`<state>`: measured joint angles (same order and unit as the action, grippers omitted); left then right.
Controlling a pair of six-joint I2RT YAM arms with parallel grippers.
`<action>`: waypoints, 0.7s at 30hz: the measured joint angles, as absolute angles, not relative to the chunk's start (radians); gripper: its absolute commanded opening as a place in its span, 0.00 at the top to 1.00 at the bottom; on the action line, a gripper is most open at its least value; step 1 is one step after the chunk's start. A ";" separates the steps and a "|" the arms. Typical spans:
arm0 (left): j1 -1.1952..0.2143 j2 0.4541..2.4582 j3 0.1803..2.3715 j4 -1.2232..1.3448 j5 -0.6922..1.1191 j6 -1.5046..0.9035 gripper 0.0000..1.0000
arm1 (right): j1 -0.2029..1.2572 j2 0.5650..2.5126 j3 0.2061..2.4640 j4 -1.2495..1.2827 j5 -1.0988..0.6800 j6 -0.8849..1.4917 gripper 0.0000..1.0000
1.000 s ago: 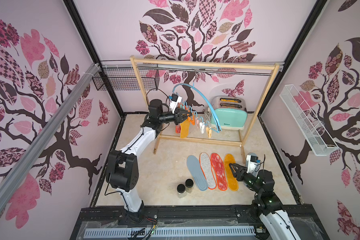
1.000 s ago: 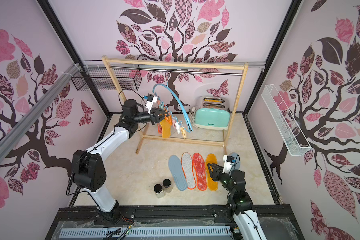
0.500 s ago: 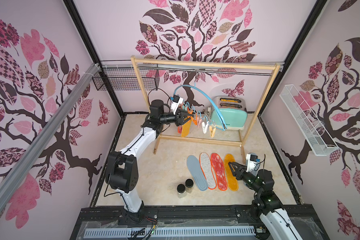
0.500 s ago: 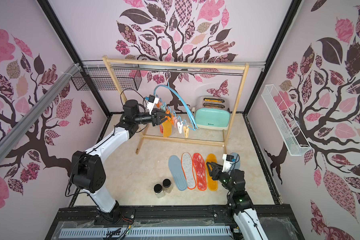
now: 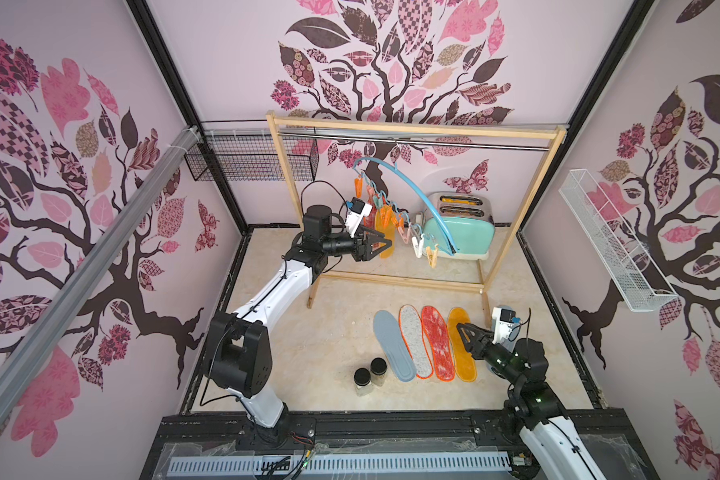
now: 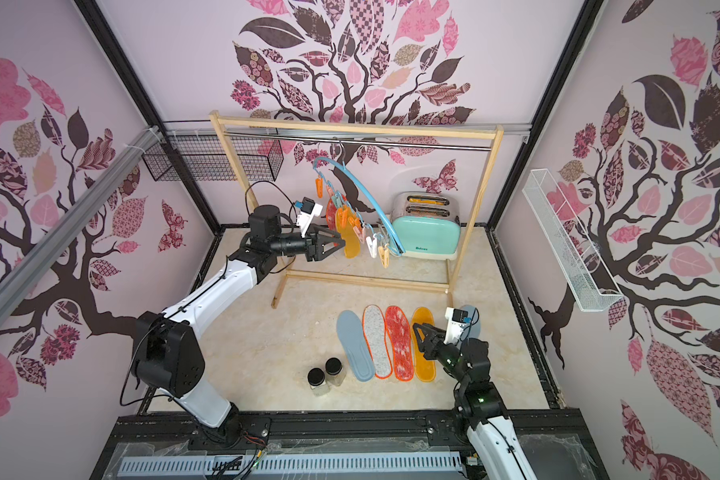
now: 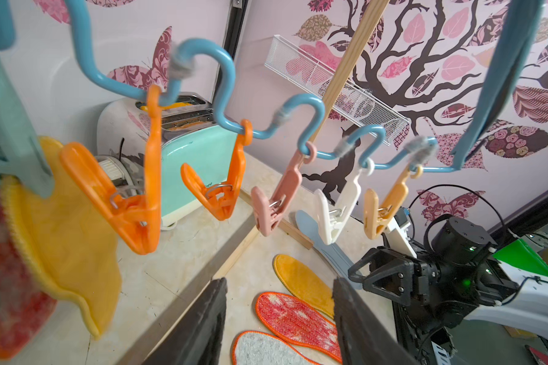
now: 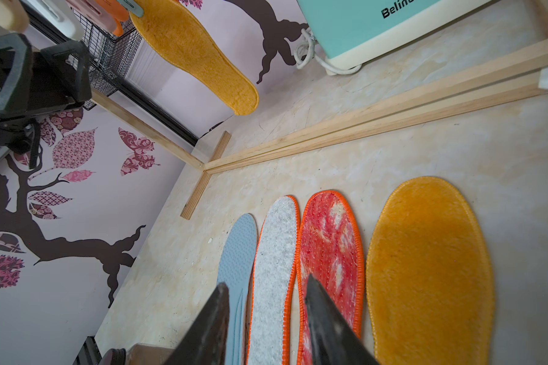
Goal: Take the shoe insoles off the hanger
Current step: Remove the insole from the hanger.
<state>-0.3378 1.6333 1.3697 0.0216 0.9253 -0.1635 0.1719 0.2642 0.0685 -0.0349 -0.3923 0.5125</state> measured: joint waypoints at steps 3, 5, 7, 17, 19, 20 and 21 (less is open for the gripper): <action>-0.339 1.567 1.320 0.002 0.896 -0.164 0.42 | 0.173 0.279 0.068 -0.033 -0.391 0.513 0.57; -0.343 1.509 1.278 -0.008 0.860 -0.173 0.42 | 0.173 0.288 0.068 -0.032 -0.390 0.513 0.57; -0.356 1.446 1.228 -0.012 0.809 -0.184 0.42 | 0.173 0.292 0.068 -0.031 -0.389 0.513 0.57; -0.488 1.092 1.068 -0.219 0.465 -0.328 0.42 | 0.174 0.295 0.068 -0.031 -0.382 0.512 0.57; -0.487 0.984 1.063 -0.313 0.394 -0.338 0.41 | 0.174 0.296 0.068 -0.031 -0.381 0.512 0.57; -0.487 0.933 1.063 -0.351 0.367 -0.338 0.39 | 0.174 0.297 0.068 -0.031 -0.379 0.512 0.57; -0.487 0.872 1.061 -0.393 0.337 -0.337 0.39 | 0.174 0.298 0.068 -0.031 -0.377 0.512 0.57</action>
<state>-0.4870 0.8722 1.0611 -0.3935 0.3370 -0.3367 0.1738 0.2977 0.0685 -0.0311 -0.3775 0.5121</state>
